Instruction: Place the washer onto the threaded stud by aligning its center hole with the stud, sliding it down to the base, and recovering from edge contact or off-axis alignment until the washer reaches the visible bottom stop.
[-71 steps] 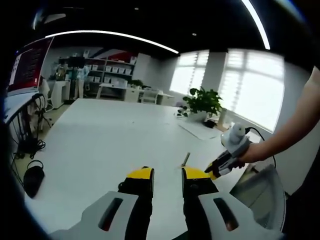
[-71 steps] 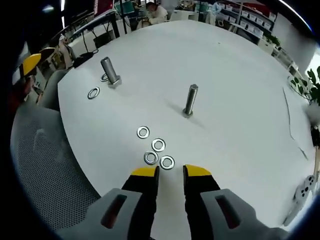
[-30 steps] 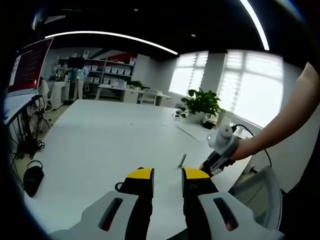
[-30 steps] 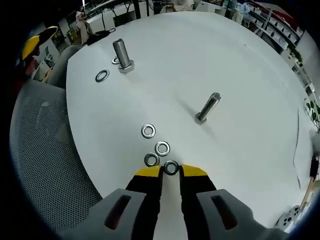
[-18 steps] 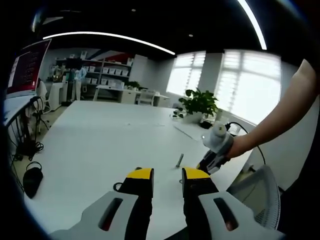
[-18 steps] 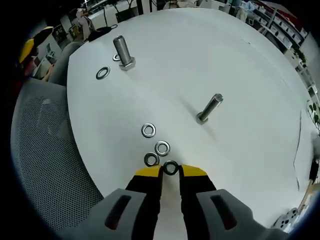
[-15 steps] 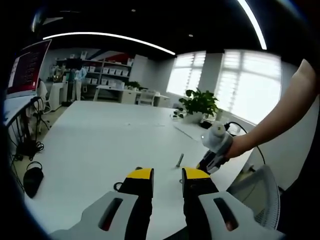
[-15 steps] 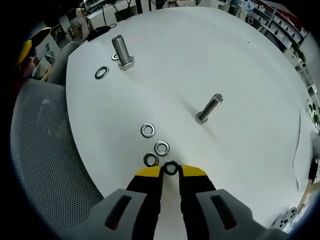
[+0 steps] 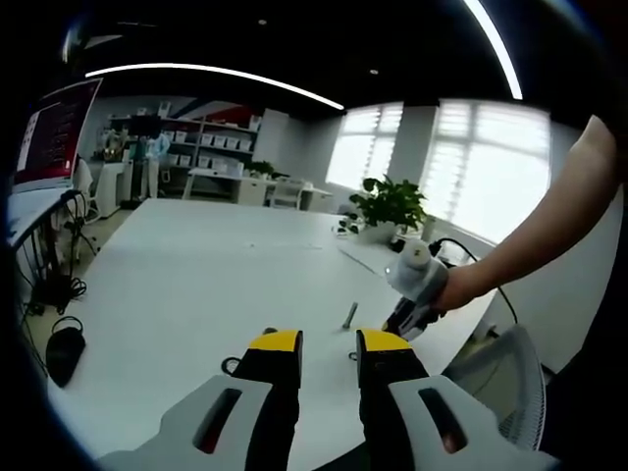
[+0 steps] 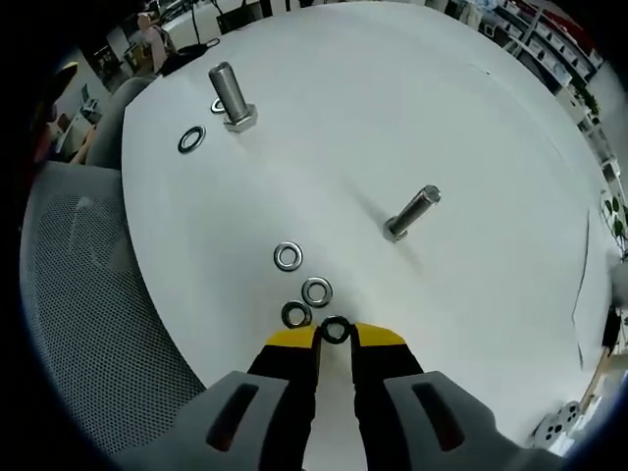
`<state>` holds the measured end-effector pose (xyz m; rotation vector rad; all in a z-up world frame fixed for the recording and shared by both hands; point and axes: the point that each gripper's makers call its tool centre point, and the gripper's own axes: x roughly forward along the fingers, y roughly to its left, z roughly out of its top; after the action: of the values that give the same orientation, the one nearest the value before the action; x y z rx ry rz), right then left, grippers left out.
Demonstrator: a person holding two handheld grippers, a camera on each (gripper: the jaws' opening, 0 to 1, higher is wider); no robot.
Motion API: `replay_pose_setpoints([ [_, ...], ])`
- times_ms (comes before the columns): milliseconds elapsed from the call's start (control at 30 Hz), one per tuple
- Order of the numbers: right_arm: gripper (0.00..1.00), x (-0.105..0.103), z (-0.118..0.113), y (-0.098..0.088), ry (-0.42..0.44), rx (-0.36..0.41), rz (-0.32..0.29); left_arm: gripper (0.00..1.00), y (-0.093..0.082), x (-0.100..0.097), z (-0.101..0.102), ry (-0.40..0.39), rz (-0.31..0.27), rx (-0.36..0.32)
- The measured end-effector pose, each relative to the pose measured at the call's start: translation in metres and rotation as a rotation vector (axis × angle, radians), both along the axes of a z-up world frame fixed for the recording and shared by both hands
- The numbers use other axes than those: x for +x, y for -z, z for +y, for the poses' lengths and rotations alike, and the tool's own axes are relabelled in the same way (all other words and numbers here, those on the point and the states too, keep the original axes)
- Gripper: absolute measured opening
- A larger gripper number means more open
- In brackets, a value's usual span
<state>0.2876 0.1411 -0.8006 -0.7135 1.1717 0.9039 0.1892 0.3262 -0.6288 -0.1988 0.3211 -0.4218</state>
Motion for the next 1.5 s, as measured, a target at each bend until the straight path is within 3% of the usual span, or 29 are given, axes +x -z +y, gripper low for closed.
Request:
replay_pose_setpoints([
  [600,0.15,0.000,0.000,0.000,0.028,0.002,0.000,0.20,0.003,-0.005,-0.004,0.015,0.003,-0.006],
  [833,0.15,0.001,0.000,0.000,0.033,0.002,-0.001,0.21,0.006,-0.006,-0.005,0.022,-0.012,0.031],
  [1500,0.15,0.000,0.000,0.001,0.031,-0.021,-0.005,0.23,0.008,-0.007,-0.005,0.022,-0.036,0.050],
])
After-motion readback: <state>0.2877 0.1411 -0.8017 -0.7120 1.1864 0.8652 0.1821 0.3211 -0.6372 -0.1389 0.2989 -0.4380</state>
